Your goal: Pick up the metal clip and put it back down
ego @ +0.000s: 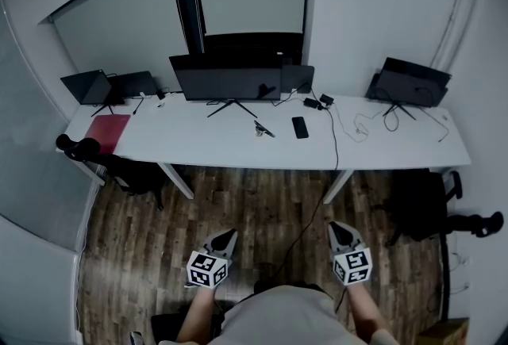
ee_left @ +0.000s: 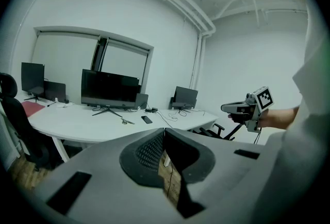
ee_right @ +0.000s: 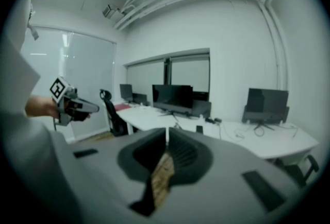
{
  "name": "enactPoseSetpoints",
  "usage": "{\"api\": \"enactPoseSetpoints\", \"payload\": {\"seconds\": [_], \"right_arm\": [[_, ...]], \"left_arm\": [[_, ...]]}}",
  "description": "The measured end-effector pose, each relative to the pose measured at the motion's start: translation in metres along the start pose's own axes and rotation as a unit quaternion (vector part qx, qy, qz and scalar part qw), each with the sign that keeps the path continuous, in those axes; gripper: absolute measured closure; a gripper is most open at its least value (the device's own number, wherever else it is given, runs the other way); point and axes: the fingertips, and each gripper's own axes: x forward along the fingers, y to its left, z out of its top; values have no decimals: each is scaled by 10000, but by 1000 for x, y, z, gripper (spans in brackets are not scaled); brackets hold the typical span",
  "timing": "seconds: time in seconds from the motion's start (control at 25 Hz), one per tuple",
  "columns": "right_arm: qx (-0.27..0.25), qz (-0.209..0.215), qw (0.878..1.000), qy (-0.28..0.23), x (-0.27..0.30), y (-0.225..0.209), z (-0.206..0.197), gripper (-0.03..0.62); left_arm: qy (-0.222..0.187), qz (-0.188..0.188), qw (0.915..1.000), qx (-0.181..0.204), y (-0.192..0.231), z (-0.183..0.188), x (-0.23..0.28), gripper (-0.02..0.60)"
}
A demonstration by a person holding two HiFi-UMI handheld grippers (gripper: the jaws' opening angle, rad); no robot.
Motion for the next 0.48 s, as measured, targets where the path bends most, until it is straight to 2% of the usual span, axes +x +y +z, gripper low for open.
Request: {"api": "enactPoseSetpoints", "payload": {"seconds": [0.48], "right_arm": [[71,-212,9997,60,6,25,-4,559]], "left_arm": [[110,-303,9995,34,22,-7,2,548]]}}
